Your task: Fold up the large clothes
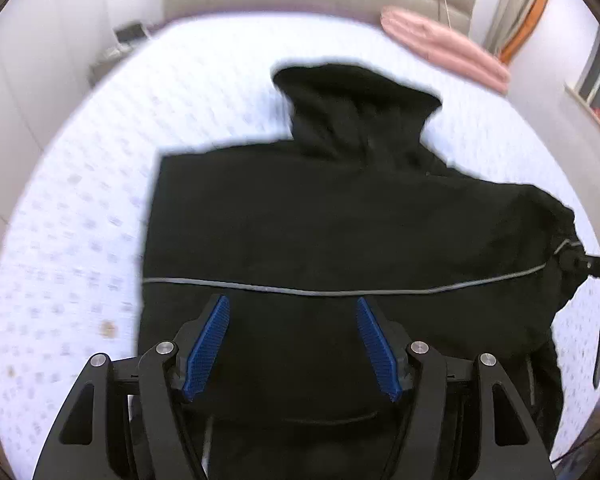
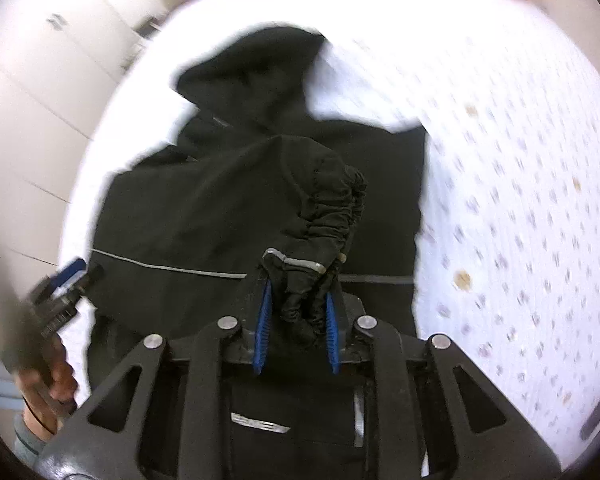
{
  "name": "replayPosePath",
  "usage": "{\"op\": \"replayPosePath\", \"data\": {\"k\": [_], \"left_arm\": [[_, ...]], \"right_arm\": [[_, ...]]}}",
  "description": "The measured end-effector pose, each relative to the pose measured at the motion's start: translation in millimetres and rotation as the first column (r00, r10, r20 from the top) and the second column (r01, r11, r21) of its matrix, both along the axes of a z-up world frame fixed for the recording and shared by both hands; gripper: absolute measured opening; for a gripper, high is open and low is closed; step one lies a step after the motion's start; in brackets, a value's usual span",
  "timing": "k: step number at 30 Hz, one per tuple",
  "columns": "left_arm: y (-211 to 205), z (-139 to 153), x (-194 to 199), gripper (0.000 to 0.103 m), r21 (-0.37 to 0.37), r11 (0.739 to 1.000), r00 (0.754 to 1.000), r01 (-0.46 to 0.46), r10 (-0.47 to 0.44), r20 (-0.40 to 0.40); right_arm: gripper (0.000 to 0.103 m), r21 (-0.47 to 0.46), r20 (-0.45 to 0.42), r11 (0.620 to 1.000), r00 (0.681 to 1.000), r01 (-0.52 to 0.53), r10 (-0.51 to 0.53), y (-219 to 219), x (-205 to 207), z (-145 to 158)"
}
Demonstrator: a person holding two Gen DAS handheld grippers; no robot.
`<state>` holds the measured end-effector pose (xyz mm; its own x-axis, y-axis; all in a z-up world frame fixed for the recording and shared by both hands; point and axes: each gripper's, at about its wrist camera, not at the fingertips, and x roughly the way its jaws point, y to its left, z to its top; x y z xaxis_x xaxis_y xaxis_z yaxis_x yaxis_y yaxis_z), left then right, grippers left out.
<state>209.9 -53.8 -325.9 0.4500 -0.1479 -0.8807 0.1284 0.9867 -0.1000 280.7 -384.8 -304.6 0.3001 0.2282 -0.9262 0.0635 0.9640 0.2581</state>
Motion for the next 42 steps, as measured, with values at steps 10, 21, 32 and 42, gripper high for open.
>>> {"op": "replayPosePath", "data": {"k": [10, 21, 32, 42], "left_arm": [[-8, -43, 10, 0.07, 0.108, 0.989, 0.994, 0.097, -0.09, -0.07], [23, 26, 27, 0.07, 0.064, 0.996, 0.997, 0.068, -0.069, 0.022], [19, -43, 50, 0.073, 0.172, 0.976, 0.992, 0.13, -0.128, -0.024], [24, -43, 54, 0.074, 0.137, 0.982, 0.991, 0.132, -0.13, -0.018]], "right_arm": [[0.035, -0.06, -0.073, 0.998, 0.997, 0.028, -0.032, -2, 11, -68], [0.05, -0.12, 0.049, 0.993, 0.999, 0.019, -0.013, 42, 15, -2], [0.05, -0.307, -0.066, 0.952, 0.998, -0.004, -0.017, 53, 38, -79], [0.052, -0.297, -0.07, 0.955, 0.998, -0.021, 0.0, 50, 33, -82]]}}
